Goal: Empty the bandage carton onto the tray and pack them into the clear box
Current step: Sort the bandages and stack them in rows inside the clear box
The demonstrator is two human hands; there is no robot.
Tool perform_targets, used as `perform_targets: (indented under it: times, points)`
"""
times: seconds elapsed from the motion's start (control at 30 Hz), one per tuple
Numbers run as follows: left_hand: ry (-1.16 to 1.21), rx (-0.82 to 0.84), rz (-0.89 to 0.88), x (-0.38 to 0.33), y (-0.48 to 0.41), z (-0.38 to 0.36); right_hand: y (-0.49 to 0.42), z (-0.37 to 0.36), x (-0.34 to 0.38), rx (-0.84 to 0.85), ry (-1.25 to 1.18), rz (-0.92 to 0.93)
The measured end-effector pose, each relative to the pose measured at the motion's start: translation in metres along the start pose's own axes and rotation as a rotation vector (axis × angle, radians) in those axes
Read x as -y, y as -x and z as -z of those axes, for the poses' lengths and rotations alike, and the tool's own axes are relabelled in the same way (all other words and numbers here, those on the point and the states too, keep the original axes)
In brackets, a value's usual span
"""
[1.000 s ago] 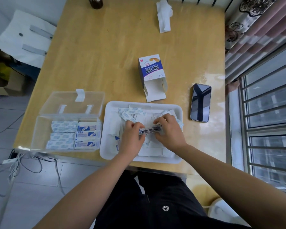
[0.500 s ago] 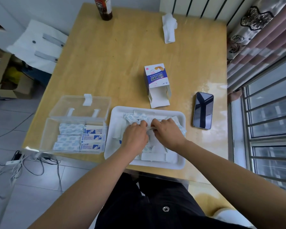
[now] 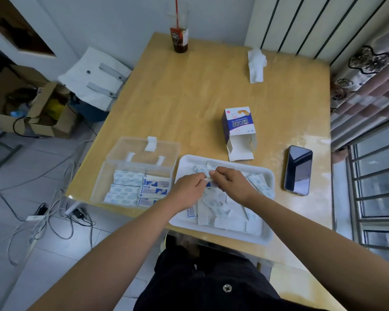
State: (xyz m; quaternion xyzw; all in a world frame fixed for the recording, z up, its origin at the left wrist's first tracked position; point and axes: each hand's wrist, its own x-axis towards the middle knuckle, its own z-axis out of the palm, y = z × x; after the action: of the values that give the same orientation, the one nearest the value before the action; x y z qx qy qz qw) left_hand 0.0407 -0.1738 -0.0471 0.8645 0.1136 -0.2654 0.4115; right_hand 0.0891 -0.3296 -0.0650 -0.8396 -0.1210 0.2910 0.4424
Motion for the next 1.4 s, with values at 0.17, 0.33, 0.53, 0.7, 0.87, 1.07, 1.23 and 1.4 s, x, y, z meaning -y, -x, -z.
perform_targets:
  times: [0.17,0.33,0.53,0.7,0.87,1.07,1.23,1.4]
  points:
    - [0.01,-0.05,-0.016,0.011,0.011,0.029,-0.008,-0.022,0.019,-0.063,0.016,0.05]
    - [0.079,-0.097,0.002,0.039,0.02,0.059,-0.009,-0.045,0.05,0.035,-0.155,0.03]
    - [0.288,-0.09,0.111,0.069,0.031,0.095,-0.023,-0.069,0.065,0.021,-0.139,-0.018]
    - [0.487,-0.125,0.256,0.085,0.032,0.111,-0.031,-0.088,0.079,0.037,-0.129,-0.059]
    - [0.398,-0.208,0.363,0.11,0.021,0.117,-0.033,-0.093,0.078,-0.094,-0.126,-0.168]
    - [0.282,-0.267,0.47,0.121,0.0,0.109,-0.031,-0.095,0.065,-0.048,-0.15,-0.299]
    - [0.101,-0.247,0.478,0.119,-0.013,0.1,-0.032,-0.101,0.063,0.002,-0.147,-0.297]
    - [0.128,-0.26,0.466,0.115,-0.02,0.094,-0.032,-0.098,0.063,0.022,-0.171,-0.309]
